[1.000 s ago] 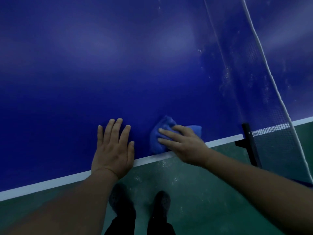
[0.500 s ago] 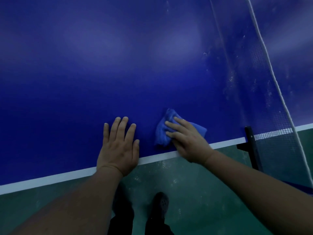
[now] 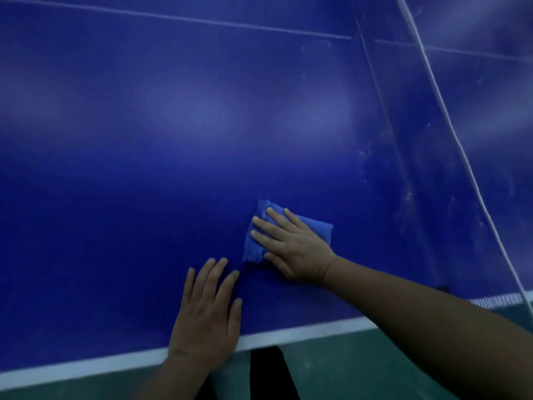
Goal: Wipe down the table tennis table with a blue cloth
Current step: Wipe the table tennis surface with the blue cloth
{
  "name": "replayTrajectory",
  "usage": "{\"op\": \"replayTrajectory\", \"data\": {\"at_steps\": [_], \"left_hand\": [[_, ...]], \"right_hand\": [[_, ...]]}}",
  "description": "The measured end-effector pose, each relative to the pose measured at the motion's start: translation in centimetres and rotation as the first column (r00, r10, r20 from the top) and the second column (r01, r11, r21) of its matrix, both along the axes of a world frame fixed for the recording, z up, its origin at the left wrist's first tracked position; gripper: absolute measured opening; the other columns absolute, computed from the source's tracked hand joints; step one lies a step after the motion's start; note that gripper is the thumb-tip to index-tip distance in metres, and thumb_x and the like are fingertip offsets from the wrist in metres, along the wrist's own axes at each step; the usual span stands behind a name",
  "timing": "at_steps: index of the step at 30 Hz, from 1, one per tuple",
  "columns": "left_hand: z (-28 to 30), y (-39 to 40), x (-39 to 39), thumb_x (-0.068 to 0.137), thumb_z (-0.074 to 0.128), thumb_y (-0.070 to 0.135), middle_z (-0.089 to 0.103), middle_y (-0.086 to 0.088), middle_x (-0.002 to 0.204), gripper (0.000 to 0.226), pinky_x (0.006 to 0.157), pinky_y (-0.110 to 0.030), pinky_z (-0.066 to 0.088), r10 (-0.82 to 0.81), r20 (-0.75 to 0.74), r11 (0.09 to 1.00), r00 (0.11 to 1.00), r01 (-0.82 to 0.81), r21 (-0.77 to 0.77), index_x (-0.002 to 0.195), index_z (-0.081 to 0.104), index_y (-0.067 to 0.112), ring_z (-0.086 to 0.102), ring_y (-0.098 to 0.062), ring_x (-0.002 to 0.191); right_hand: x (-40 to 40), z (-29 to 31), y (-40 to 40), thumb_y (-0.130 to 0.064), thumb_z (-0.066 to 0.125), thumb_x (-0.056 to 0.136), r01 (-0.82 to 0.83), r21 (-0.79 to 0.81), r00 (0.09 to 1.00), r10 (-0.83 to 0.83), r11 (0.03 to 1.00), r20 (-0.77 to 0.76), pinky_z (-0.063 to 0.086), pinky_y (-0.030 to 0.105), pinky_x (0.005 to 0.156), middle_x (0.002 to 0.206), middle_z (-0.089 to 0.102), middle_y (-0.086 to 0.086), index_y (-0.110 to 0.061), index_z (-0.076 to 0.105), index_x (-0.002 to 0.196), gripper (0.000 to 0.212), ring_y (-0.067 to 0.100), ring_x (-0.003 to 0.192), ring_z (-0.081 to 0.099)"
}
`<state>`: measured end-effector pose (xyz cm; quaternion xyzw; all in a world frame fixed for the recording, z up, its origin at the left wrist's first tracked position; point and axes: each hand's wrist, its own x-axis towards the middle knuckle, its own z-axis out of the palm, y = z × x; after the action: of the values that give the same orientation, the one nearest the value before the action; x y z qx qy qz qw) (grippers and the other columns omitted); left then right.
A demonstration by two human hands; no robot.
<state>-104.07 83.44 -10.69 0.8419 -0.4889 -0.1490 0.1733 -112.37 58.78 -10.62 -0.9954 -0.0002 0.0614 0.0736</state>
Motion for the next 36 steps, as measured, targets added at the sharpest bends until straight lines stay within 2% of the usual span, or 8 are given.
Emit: {"op": "replayTrajectory", "data": {"at_steps": [4,9,15,22,26,31,33,36], "left_hand": [[0.3,-4.3,2.5,0.092,0.041,0.036,0.047,-0.008,0.147,0.050,0.120,-0.047,0.011,0.122,-0.024,0.989,0.992,-0.124,-0.082,0.131,0.058,0.010,0.035,-0.026,0.140],[1.1,-16.0,10.5,0.093,0.036,0.035,0.046,-0.011,0.147,0.053,0.120,-0.054,0.016,0.248,0.026,0.961,0.968,-0.243,-0.130,0.133,0.056,0.008,0.036,-0.029,0.142],[0.2,-28.2,18.9,0.098,0.033,0.037,0.024,-0.011,0.161,0.057,0.123,-0.047,0.000,0.358,0.098,0.933,0.928,-0.358,-0.025,0.150,0.039,0.013,0.014,-0.028,0.151],[-1.0,-30.2,20.3,0.096,0.021,0.048,0.015,-0.010,0.164,0.064,0.123,-0.048,-0.004,0.336,0.165,0.936,0.927,-0.348,0.051,0.153,0.032,0.021,0.002,-0.027,0.152],[-0.7,-30.5,20.5,0.094,0.012,0.052,0.014,-0.007,0.164,0.067,0.123,-0.048,-0.003,0.334,0.119,0.932,0.935,-0.347,0.107,0.153,0.031,0.026,-0.001,-0.022,0.152],[-0.3,-30.9,20.7,0.095,0.016,0.048,0.024,-0.011,0.161,0.065,0.122,-0.054,0.006,0.332,0.144,0.925,0.932,-0.351,0.146,0.151,0.038,0.023,0.009,-0.027,0.152],[-0.4,-30.9,20.7,0.096,0.016,0.048,0.023,-0.012,0.161,0.064,0.122,-0.055,0.006,0.321,0.151,0.923,0.935,-0.344,0.174,0.151,0.037,0.023,0.008,-0.027,0.152],[-0.7,-30.8,20.8,0.096,0.024,0.044,0.031,-0.015,0.158,0.060,0.120,-0.059,0.012,0.322,0.160,0.929,0.933,-0.344,0.134,0.147,0.044,0.020,0.017,-0.031,0.150]], "right_hand": [[4.1,0.0,-5.8,-0.041,0.037,0.102,-0.024,0.007,1.000,0.024,1.000,-0.015,0.010,0.048,0.123,0.160,0.030,0.002,-0.020,0.041,0.151,0.053,0.028,0.151,0.014],[9.6,-0.1,-13.8,-0.039,0.040,0.103,-0.023,0.011,1.000,0.023,1.000,0.018,0.009,0.048,0.122,0.160,0.032,0.002,-0.020,0.042,0.150,0.051,0.029,0.150,0.017],[15.9,-0.1,-23.2,-0.033,0.042,0.102,0.050,0.042,0.998,-0.052,0.998,0.045,0.009,0.046,0.121,0.159,0.033,0.004,-0.017,0.043,0.150,0.051,0.031,0.150,0.021],[22.9,-0.4,-32.4,-0.033,0.035,0.104,0.139,0.017,0.989,-0.139,0.990,0.057,0.012,0.047,0.121,0.160,0.031,0.004,-0.017,0.040,0.151,0.050,0.031,0.150,0.020],[26.2,0.0,-34.4,-0.034,0.035,0.106,0.369,0.011,0.927,-0.369,0.929,0.065,0.009,0.045,0.121,0.163,0.026,0.001,-0.020,0.035,0.154,0.050,0.028,0.152,0.014],[24.5,-0.5,-31.0,-0.038,0.036,0.102,0.000,0.022,1.000,0.000,1.000,0.021,0.015,0.049,0.120,0.158,0.036,0.004,-0.018,0.044,0.149,0.051,0.031,0.149,0.024],[25.8,-0.3,-33.7,-0.035,0.036,0.104,0.123,-0.006,0.992,-0.123,0.992,0.013,0.013,0.049,0.120,0.161,0.030,0.004,-0.019,0.039,0.151,0.050,0.032,0.150,0.019],[27.1,-0.8,-34.4,-0.036,0.031,0.105,0.468,-0.041,0.884,-0.466,0.883,0.043,0.008,0.047,0.121,0.164,0.022,0.002,-0.020,0.032,0.154,0.052,0.030,0.152,0.011]]}}
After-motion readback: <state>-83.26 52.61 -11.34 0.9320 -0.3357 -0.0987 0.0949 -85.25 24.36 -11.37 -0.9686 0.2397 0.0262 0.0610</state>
